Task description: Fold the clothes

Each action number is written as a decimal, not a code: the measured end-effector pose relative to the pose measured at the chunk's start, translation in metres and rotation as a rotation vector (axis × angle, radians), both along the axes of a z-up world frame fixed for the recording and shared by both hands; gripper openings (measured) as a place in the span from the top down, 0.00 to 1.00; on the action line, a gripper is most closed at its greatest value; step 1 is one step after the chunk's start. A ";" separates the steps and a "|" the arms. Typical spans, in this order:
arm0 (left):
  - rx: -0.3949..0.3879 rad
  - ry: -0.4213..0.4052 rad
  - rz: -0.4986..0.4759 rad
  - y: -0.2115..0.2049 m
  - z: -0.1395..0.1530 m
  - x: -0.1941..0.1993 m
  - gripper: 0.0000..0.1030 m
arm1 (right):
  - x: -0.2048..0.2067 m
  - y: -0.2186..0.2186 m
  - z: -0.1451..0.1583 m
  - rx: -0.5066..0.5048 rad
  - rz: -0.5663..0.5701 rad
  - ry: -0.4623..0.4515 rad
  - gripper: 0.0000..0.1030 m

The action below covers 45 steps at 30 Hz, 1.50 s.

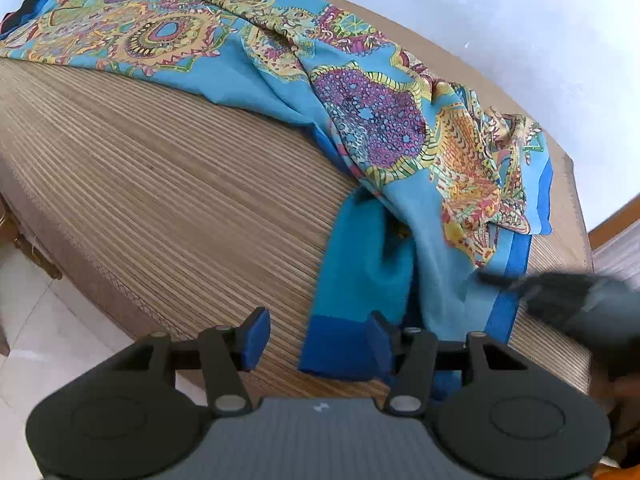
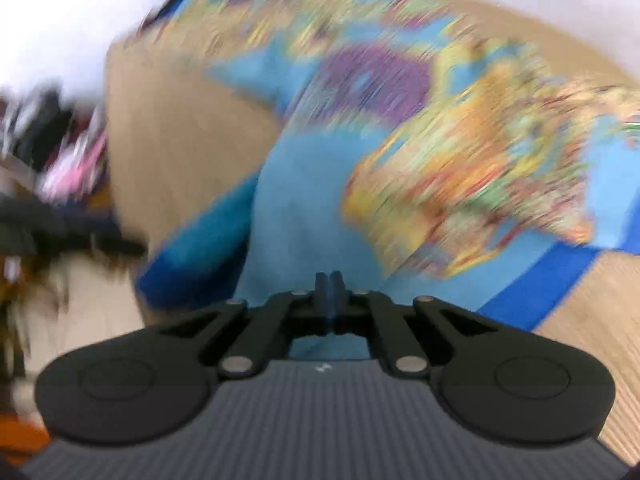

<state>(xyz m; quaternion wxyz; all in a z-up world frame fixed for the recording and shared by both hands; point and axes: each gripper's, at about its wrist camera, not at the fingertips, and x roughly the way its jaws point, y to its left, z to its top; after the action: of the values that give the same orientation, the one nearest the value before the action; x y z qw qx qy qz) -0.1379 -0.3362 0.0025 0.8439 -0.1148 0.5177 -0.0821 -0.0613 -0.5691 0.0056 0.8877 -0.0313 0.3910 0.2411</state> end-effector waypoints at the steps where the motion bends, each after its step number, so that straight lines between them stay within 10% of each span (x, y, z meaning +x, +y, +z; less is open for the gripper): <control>1: -0.012 0.000 -0.006 0.002 -0.001 0.001 0.46 | -0.001 -0.002 0.006 -0.008 -0.030 -0.026 0.97; 7: -0.024 0.000 -0.028 0.000 -0.007 0.008 0.46 | 0.021 -0.039 0.055 0.022 -0.076 -0.065 0.92; 11: -0.005 -0.005 -0.035 -0.001 -0.009 0.010 0.46 | 0.001 -0.005 0.015 -0.011 0.029 0.093 0.57; 21: -0.006 0.012 -0.042 0.006 -0.017 0.006 0.45 | -0.045 0.074 -0.044 -0.302 0.203 0.061 0.59; 24: 0.002 0.004 -0.055 0.002 -0.016 0.007 0.45 | -0.037 0.060 -0.044 -0.243 0.139 0.108 0.96; 33: -0.012 -0.001 -0.108 -0.011 -0.017 0.011 0.44 | 0.012 -0.047 0.043 -0.101 -0.306 -0.148 0.97; 45: -0.010 -0.035 -0.217 -0.051 -0.016 0.028 0.44 | 0.028 -0.093 0.050 0.210 -0.365 -0.039 0.97</control>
<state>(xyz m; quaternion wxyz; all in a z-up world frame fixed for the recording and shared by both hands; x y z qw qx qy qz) -0.1104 -0.3870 -0.0136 0.8383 -0.0608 0.5119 -0.1774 -0.0335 -0.6624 0.0557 0.9224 0.1283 0.3456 0.1152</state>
